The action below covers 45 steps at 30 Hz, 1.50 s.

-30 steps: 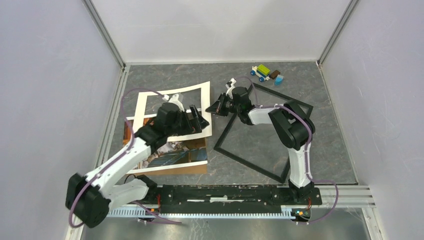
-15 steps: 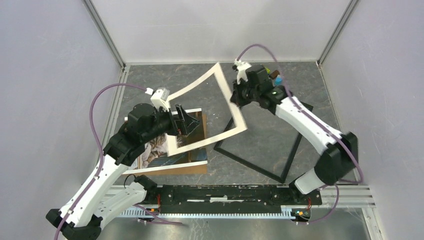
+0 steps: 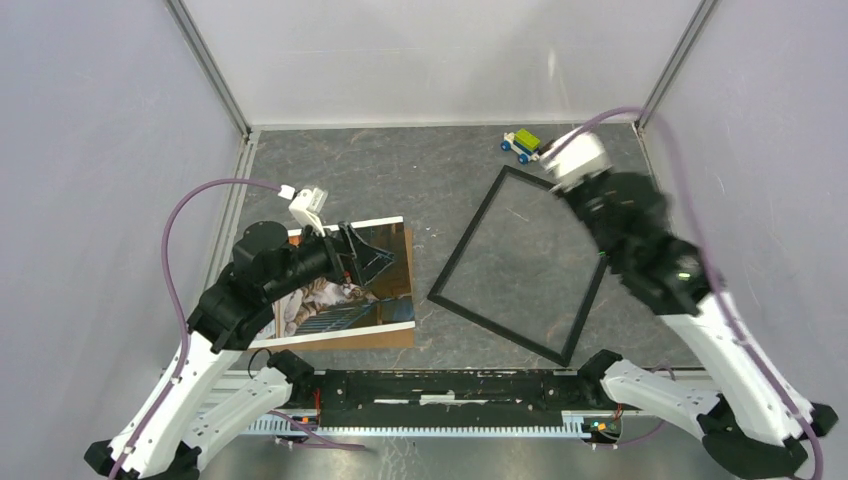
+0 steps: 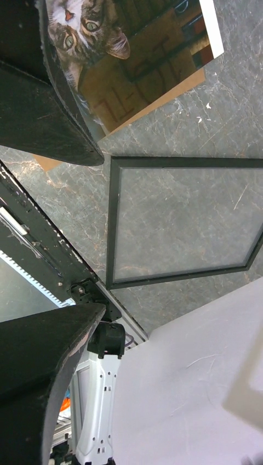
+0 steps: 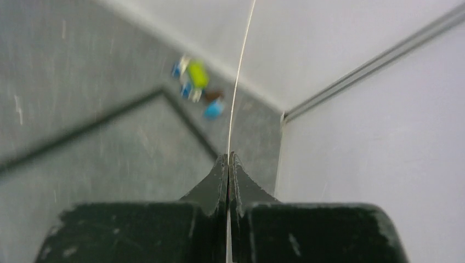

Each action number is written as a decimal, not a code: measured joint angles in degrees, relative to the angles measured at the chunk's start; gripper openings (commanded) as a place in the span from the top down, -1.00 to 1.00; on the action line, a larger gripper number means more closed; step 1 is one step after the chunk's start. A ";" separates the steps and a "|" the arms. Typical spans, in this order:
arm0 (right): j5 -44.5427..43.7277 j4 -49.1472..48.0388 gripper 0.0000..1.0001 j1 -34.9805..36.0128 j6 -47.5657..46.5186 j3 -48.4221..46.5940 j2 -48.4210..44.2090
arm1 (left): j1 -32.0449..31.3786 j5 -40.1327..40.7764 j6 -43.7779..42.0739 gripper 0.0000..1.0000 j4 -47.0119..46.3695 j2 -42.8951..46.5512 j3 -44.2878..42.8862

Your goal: Put the photo into the frame

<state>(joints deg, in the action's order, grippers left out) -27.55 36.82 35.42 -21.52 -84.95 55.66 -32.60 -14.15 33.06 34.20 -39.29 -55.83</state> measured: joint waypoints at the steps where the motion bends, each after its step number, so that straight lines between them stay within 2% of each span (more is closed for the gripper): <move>1: -1.25 -0.63 1.00 1.40 -1.11 4.79 -0.92 | 0.00 0.00 -0.02 -1.00 0.00 0.22 0.04; 5: -4.55 -0.87 1.00 10.56 -3.76 26.18 0.13 | 0.00 0.00 -0.07 -1.00 0.00 1.11 0.90; 9: -6.43 1.60 1.00 20.39 -3.37 38.05 3.19 | 0.00 -0.02 -0.09 -1.00 -0.02 1.44 1.75; 20: -8.79 6.91 1.00 29.38 10.62 36.50 17.33 | 0.00 -0.02 -1.75 -1.00 0.02 0.04 2.45; 26: -8.41 7.82 1.00 32.79 15.78 36.41 18.01 | 0.00 0.00 -3.30 -1.00 0.07 -0.48 2.45; 34: -8.50 1.62 1.00 34.21 13.51 41.48 11.80 | 0.00 0.00 -3.63 -1.00 0.09 -0.57 2.45; 45: -6.86 -4.35 1.00 34.25 5.05 43.95 9.49 | 0.00 0.00 -3.61 -1.00 0.22 -0.57 2.45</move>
<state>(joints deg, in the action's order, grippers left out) -34.41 32.47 69.67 -16.47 -40.99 65.14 -32.60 -14.15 29.45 34.41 -39.86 -53.39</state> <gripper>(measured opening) 0.006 0.996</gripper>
